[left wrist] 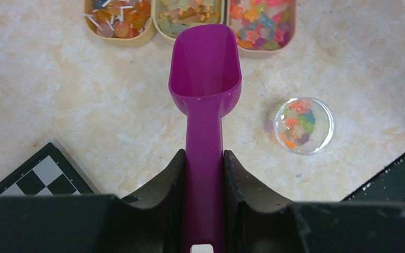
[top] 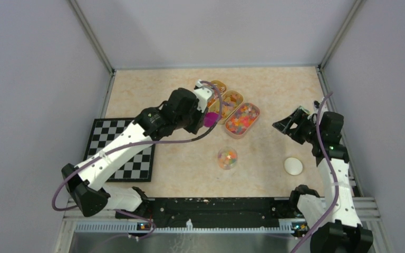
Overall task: Pack the candies
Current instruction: Place the fake candies in the packing bottle, then scoop the fake candies from the storage box.
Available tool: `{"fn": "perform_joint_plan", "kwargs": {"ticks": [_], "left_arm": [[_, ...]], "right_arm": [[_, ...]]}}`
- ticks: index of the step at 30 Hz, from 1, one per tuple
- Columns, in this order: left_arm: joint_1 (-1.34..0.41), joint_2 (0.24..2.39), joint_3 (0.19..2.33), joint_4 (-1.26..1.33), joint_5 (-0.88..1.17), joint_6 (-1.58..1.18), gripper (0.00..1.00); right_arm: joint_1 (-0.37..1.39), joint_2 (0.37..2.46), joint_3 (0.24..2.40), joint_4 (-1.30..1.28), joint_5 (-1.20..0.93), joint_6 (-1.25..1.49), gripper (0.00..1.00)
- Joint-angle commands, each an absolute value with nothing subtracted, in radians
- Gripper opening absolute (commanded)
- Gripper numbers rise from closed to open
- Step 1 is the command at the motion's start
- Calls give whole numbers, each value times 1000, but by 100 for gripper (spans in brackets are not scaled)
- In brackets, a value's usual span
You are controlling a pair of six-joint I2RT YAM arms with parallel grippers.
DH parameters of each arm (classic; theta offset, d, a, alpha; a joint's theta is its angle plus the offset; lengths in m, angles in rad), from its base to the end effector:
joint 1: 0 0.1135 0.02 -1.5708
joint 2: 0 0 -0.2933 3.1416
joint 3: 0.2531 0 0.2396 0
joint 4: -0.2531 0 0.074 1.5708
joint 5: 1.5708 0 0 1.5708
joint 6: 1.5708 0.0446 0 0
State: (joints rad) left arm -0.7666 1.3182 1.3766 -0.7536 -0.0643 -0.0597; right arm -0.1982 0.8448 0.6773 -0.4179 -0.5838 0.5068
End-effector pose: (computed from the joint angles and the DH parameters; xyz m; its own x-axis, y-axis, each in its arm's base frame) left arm 0.1934 -0.1823 0.3950 -0.4997 0.3986 -0.7690 0.6280 0.7782 -0.0047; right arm 0.1585 -0.0068 0.2919 -0.6125 0.5361 -0.5809 0.0128 0.7415 0.6708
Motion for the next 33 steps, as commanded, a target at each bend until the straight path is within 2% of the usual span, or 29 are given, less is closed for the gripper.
{"fn": "perform_joint_plan", "kwargs": {"ticks": [1,7,11,23,28,31,33], "left_arm": [[-671,1339,1421,-643,68,-10,0],[-599,1458,1478,-667,139,47,0],[-578,1525,1496,-621,195,15,0],[-553,1752,1721,-762,192,97,0],[-551,1823,1776,-808,155,129,0],[-552,1838,1790,-809,155,143,0],[-551,1843,1790,-803,154,150,0]], "right_arm": [[-192,959,782,-302,-587,487,73],[-157,1136,827,-123,-516,529,70],[-101,1317,908,-28,-512,556,64],[41,1763,1309,-8,-507,421,62],[77,1937,1425,57,-583,410,49],[84,2019,1494,52,-599,426,33],[86,2067,1531,57,-599,441,31]]}}
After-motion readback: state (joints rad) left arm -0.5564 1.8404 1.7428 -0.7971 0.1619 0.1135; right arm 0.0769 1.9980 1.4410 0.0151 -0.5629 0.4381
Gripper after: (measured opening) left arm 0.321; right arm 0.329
